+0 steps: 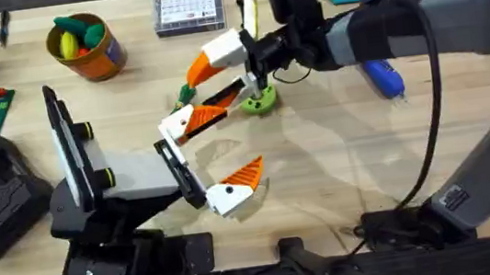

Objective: Pick up the gripper from the table and insert it into the empty holder that is missing its gripper. Then pick up a screw, insert it into the mounting hole, and use the screwdriver to tighten it. Finally, clean up the table by picking up the vegetable and placing it into the bucket.

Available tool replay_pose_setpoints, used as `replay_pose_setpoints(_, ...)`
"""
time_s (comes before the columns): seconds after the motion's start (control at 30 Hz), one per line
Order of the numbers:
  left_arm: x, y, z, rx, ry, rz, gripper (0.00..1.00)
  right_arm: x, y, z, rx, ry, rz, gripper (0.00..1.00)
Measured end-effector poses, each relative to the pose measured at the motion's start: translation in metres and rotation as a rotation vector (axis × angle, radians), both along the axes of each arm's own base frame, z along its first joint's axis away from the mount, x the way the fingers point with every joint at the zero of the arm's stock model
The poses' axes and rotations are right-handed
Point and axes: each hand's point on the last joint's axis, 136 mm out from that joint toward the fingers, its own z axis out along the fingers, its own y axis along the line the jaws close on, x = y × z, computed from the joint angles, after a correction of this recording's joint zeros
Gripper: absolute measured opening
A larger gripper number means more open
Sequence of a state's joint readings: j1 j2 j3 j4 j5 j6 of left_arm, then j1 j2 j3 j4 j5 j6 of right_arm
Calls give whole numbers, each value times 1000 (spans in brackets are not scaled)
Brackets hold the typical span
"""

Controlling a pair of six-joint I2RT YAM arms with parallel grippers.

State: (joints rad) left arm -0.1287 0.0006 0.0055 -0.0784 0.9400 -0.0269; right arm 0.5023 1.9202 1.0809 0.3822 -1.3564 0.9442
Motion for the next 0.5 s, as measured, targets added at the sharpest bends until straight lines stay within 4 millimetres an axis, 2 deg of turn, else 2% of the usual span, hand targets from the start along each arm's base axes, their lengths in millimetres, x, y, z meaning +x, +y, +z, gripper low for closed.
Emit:
replay_pose_setpoints(0.07,0,0,0,0,0,0,986,9,-5,-1,-6,-5,-33,869)
replay_pose_setpoints(0.17,0,0,0,0,0,-1,986,22,-13,-3,-15,-9,-78,982)
replay_pose_setpoints(0.5,0,0,0,0,0,-3,986,55,-43,-4,-34,22,-195,992)
